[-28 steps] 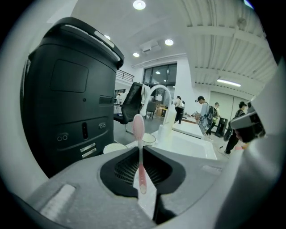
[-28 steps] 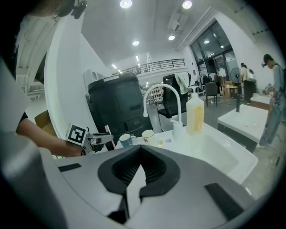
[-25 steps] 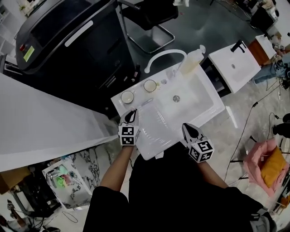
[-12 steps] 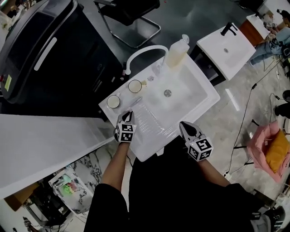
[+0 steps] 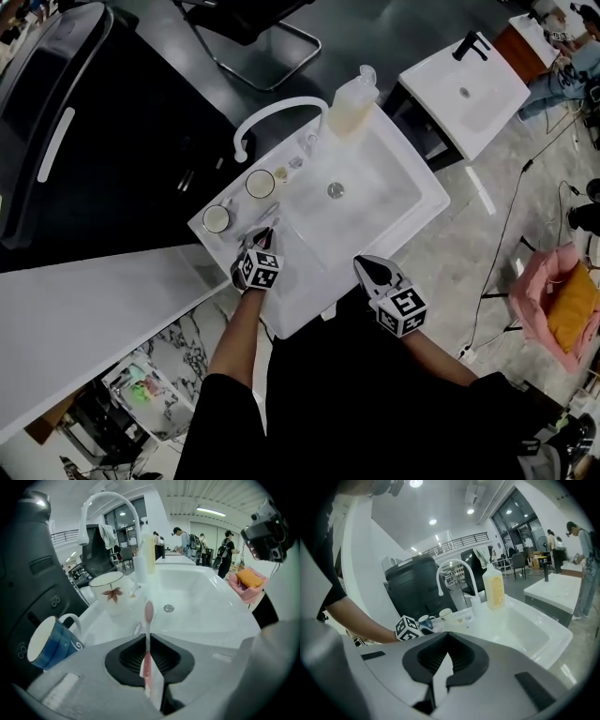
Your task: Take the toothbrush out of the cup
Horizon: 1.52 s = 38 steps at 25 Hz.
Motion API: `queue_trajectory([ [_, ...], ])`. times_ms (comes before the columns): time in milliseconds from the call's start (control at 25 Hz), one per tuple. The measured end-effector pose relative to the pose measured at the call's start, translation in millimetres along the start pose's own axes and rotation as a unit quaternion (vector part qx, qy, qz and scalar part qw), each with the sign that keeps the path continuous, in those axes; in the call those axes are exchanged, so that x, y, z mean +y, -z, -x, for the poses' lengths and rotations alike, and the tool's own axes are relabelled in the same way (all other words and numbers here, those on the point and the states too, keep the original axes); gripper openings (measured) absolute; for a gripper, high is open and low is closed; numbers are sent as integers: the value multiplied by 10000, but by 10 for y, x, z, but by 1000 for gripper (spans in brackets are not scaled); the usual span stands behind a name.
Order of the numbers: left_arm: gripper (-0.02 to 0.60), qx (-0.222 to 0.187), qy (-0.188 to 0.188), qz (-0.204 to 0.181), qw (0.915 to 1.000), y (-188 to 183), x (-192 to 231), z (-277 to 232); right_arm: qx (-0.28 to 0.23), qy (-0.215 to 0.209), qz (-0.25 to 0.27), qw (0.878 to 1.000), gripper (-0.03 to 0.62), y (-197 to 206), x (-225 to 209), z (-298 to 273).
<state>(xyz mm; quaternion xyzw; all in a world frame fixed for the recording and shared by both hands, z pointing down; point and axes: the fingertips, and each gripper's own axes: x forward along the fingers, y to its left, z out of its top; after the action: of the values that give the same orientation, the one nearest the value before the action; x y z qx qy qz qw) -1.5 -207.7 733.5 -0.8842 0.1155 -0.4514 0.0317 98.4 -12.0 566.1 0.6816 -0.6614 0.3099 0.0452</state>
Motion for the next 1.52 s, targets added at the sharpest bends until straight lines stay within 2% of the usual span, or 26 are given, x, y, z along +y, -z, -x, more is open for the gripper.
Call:
queue_trajectory([
  [360, 38, 441, 185, -223, 9986, 122, -107, -346, 90, 178, -74, 9998, -1, -53, -490, 39],
  [560, 39, 700, 346, -406, 9961, 209, -205, -481, 200, 166, -145, 9996, -1, -2, -613, 32],
  [760, 40, 865, 375, -373, 9948, 286, -231, -555, 257, 157, -190, 9994, -1, 8, -727, -11],
  [1000, 40, 844, 320, -144, 9958, 288, -213, -569, 300, 74, -197, 9993, 0, -40, -941, -63],
  [1200, 46, 871, 236, -162, 9958, 294, -191, -569, 292, -29, -180, 9994, 0, -117, -1078, -153],
  [1520, 125, 752, 276, 176, 9966, 254, -208, -529, 290, -251, -105, 9992, 0, -194, -1198, -261],
])
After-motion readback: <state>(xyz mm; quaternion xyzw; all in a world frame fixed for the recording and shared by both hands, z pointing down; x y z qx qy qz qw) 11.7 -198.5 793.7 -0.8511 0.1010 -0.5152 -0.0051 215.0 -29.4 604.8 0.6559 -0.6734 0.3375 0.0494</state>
